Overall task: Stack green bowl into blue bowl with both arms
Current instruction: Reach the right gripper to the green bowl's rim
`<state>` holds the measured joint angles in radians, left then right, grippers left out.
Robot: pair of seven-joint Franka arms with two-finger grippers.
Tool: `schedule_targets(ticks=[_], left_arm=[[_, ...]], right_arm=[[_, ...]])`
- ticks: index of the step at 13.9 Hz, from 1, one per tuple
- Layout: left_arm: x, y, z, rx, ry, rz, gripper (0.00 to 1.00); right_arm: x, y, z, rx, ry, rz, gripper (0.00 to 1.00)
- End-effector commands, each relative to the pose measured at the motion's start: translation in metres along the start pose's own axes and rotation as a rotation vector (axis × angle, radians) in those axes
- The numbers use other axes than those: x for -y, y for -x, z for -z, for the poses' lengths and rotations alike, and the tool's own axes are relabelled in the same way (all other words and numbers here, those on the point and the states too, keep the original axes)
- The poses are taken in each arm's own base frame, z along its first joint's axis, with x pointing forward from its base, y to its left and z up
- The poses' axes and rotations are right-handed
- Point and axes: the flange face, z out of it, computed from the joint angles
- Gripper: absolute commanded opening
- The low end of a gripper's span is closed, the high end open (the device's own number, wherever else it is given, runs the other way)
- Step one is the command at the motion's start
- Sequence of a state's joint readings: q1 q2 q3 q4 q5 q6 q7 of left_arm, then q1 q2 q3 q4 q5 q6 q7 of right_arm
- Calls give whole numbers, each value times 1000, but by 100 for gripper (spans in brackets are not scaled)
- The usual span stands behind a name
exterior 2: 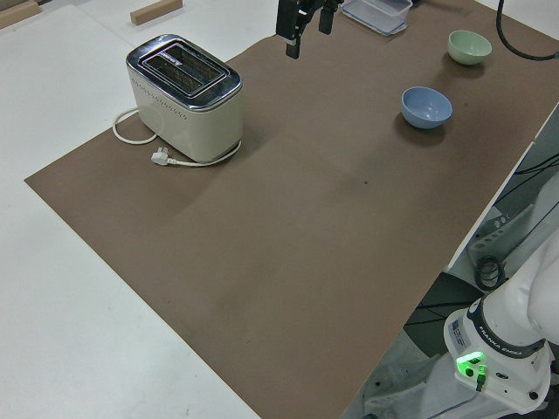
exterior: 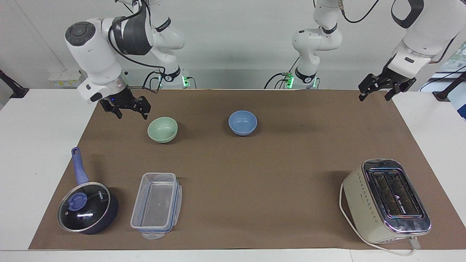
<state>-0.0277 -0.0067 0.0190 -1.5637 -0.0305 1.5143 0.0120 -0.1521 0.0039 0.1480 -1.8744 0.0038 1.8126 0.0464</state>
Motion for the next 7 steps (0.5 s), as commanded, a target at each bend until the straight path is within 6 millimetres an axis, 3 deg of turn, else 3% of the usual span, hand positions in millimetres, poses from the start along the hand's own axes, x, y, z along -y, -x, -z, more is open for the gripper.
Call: schedule_targets(ticks=[1,3,7], left_arm=[[3,2,0,19,-16,-7,100],[5,2,0,19,-16,0,100],[1,2,0,19,-17,-7,100]], right_arm=[[-7,21,-49,-3,-45,3,100],[-7,30,-88,-18,-44,32,100],[-14,44,-130,-22,-42,57,100]])
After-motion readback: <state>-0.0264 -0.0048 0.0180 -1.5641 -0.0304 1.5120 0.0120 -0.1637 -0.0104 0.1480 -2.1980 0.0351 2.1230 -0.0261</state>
